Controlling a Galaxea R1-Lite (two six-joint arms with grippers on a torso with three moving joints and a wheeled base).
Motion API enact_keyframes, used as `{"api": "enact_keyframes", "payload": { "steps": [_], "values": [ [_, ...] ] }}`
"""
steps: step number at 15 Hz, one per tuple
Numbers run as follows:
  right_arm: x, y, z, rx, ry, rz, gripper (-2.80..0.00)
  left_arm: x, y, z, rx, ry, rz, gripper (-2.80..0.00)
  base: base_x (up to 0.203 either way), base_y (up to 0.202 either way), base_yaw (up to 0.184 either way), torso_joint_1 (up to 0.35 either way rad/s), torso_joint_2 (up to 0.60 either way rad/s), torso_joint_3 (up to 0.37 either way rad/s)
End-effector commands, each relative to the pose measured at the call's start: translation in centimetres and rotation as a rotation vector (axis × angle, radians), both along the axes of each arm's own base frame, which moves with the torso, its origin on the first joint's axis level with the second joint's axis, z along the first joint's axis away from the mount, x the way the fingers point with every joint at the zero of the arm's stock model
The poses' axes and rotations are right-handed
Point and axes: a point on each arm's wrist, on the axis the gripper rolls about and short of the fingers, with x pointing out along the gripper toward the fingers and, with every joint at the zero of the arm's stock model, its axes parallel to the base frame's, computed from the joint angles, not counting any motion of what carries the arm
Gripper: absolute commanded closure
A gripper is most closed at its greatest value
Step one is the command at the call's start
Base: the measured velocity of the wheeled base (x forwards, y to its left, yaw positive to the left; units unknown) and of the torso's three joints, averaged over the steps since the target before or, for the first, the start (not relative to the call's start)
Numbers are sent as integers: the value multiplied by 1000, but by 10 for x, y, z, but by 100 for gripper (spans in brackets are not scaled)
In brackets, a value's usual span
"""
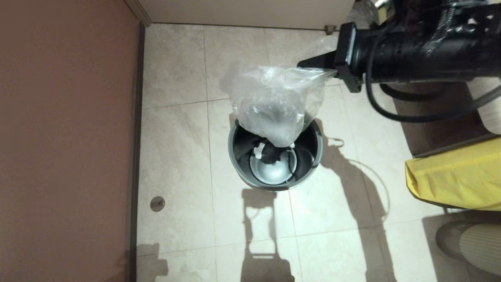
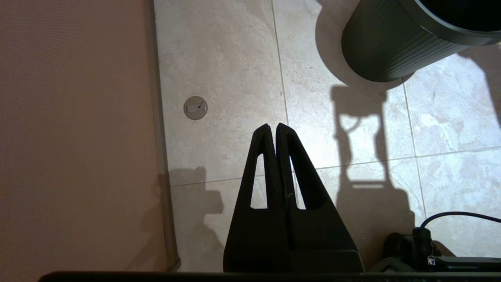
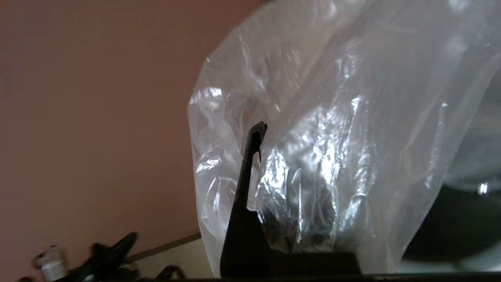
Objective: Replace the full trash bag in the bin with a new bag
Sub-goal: Put the new garbage bag on the trash can
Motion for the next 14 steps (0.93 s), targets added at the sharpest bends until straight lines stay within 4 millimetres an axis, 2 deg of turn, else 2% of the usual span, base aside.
{"api": "enact_keyframes", "payload": {
  "steps": [1,5,11,14],
  "values": [
    [35,23,-31,-13,-30,39,0,0,0,0,0,1,0,0,0,0,0,0,0,0],
    [38,27,-61,-78,22,116,0,0,0,0,0,1,0,0,0,0,0,0,0,0],
    [21,15,-102,-193,109,126,0,0,0,0,0,1,0,0,0,0,0,0,0,0],
    [26,19,-122,-232,142,135,0,0,0,0,0,1,0,0,0,0,0,0,0,0]
  ]
}}
